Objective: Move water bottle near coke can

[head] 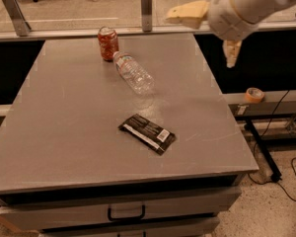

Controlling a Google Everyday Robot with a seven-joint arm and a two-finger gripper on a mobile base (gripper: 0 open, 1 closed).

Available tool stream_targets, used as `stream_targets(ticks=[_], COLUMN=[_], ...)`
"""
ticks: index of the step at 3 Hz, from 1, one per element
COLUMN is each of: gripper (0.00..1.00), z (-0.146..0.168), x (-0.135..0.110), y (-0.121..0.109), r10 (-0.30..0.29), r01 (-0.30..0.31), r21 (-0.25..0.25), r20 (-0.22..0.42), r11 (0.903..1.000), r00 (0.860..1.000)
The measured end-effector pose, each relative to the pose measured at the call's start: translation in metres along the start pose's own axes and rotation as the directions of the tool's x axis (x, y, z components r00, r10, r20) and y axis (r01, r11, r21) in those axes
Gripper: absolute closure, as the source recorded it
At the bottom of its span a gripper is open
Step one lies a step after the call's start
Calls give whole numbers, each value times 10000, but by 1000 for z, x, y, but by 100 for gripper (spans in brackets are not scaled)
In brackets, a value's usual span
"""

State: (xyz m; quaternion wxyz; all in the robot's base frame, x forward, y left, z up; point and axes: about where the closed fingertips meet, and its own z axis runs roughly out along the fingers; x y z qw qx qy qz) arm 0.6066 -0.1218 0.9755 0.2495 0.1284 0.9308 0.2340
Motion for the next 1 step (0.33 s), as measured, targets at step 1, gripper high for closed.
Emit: stream_targets(ticks=[1], gripper=[0], z=[-15], x=[3], y=[-17], r10=[167], r01=[-172], r21=[108], r20=[493], r11=[9998], r00=[9986])
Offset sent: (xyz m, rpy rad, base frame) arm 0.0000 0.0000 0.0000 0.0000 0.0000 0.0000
